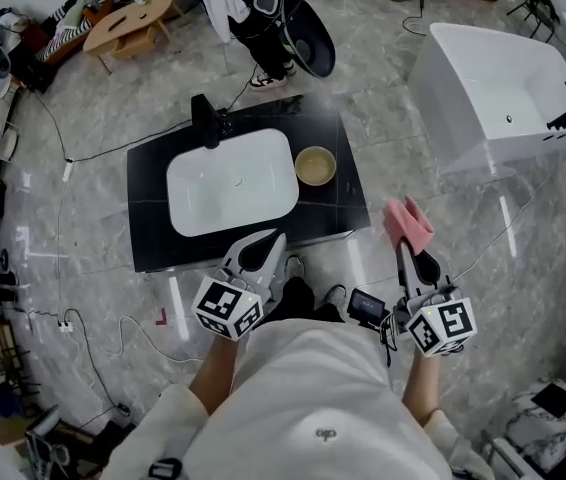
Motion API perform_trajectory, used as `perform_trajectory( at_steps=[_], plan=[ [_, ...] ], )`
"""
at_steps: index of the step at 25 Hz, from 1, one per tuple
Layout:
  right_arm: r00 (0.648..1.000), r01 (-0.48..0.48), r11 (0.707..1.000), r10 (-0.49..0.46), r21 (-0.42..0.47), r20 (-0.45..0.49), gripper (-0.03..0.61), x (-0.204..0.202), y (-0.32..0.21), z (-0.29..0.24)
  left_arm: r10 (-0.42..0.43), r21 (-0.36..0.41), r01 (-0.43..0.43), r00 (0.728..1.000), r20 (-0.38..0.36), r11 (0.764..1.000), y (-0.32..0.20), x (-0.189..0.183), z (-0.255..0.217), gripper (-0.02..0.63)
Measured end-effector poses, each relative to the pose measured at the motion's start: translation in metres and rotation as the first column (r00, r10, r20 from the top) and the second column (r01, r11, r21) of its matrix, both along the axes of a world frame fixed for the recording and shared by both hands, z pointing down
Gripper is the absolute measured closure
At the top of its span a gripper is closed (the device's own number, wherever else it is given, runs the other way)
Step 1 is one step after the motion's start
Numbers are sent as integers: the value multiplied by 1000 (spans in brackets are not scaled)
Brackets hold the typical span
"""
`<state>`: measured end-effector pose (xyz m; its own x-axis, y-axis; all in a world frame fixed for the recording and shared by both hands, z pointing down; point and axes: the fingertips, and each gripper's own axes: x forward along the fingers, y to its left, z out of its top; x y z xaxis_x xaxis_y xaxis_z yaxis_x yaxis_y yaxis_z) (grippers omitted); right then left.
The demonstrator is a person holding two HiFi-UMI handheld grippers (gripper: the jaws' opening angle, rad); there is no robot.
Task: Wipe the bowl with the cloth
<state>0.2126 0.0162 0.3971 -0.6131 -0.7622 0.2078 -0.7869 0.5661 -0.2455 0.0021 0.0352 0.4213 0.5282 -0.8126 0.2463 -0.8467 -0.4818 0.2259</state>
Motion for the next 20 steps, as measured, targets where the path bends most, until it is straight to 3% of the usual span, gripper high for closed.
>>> perform_trajectory(
  at_steps=[13,20],
  plan=[
    [995,-87,995,89,46,-47,561,-51,-56,-21,102,-41,-102,995,-8,994,-74,-44,11,603],
    [985,-162,986,165,43,-56,561,-67,-69,-17,211,-81,-211,977,-18,974,-95,-50,31,603]
  ],
)
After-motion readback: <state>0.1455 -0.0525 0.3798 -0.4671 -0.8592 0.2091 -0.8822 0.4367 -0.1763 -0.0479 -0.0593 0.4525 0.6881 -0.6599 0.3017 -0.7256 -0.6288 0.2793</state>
